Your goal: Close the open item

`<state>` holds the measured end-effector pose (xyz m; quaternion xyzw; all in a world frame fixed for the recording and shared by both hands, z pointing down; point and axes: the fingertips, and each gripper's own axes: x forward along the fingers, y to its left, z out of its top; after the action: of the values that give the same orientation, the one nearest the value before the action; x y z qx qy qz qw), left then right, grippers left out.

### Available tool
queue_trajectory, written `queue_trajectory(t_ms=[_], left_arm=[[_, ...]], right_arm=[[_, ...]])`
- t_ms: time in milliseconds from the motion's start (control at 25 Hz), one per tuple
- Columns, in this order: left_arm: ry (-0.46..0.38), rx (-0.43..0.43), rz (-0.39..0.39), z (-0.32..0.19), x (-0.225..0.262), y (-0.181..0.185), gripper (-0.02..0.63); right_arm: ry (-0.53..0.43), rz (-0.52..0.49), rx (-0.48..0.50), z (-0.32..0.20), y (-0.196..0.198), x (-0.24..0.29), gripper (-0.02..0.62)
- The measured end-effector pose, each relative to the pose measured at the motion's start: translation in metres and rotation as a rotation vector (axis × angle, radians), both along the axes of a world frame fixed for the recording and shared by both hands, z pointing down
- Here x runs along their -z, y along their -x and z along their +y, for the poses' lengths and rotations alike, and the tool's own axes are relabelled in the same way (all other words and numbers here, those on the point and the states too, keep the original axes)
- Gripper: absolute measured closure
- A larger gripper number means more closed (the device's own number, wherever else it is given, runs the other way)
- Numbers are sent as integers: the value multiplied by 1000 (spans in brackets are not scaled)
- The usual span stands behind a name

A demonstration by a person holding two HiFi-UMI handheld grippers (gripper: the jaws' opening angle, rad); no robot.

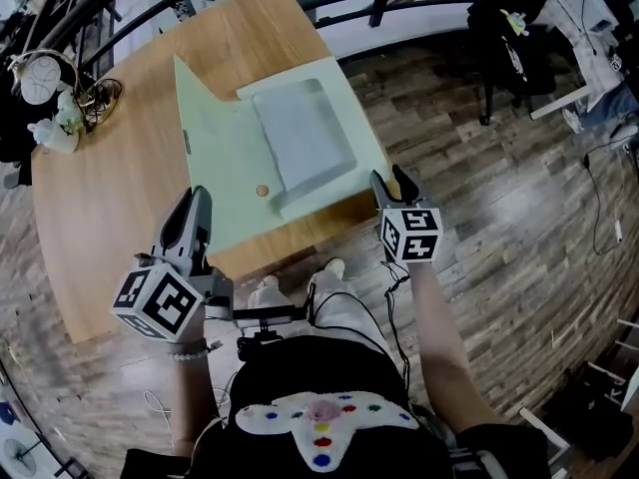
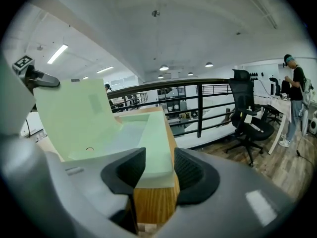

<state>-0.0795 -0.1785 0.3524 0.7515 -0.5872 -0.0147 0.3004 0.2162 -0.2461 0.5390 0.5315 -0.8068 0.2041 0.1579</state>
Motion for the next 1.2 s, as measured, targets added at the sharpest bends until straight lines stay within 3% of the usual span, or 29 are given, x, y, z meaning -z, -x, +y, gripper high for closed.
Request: queue_trajectory(t_ms=[240,560,1200], left_arm=[[1,-32,85,-11,3,-34,561],[22,-70,171,-30,1,-73,554],[70,-172,201,-70,-40,-152,551]], right_arm=[[9,-65,33,-1,0,-3,424],[1,-79,60,-2,0,-3,426],[-3,-96,73,-2,-1,-6,426]])
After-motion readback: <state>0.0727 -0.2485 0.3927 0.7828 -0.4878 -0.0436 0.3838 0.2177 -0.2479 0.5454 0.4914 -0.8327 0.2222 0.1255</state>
